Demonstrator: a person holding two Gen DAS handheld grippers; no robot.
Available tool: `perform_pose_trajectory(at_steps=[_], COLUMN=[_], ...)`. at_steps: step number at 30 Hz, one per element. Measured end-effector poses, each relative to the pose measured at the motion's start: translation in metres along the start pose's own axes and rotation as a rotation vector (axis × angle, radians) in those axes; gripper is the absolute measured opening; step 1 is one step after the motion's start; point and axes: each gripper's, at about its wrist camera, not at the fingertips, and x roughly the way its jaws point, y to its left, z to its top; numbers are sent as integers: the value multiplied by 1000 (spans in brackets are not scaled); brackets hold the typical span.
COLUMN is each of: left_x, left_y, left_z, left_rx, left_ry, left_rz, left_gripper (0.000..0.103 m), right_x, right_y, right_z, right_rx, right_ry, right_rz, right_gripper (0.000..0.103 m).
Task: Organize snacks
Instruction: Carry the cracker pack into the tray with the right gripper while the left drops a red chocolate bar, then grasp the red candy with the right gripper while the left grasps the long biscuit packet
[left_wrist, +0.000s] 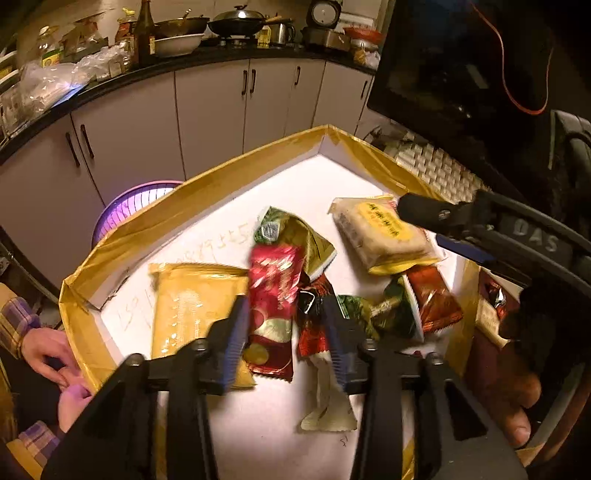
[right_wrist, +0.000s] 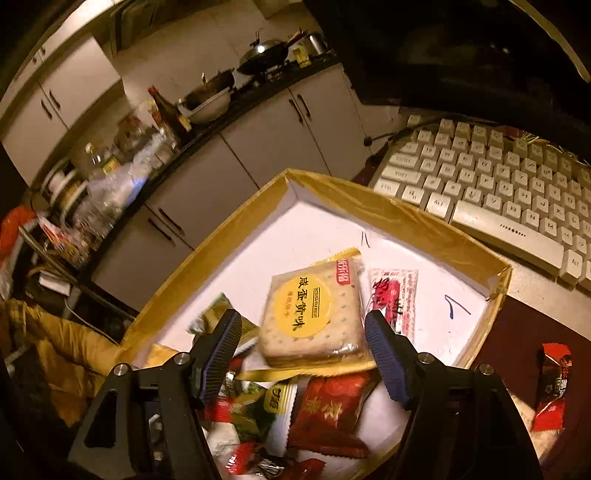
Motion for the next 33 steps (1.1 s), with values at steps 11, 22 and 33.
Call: perform_pose_trajectory(at_steps=[11,22,33], left_x=[-30,-54,-50], left_y=[-22,-71,-91], left_z=[-2,-23,-35], left_rx=[15,110,137], left_ry=[-81,-41,2], left_rz=[-82,-308,-339], left_gripper=[68,68,68], right_x=[-89,-136,-130], right_y=[1,-89,-150], right_z=[-21,-75,-91], right_rx=[-44,115,246], right_ry=[-145,-104,-52], right_rz=[-15,-37,-136], right_gripper=[74,75,74])
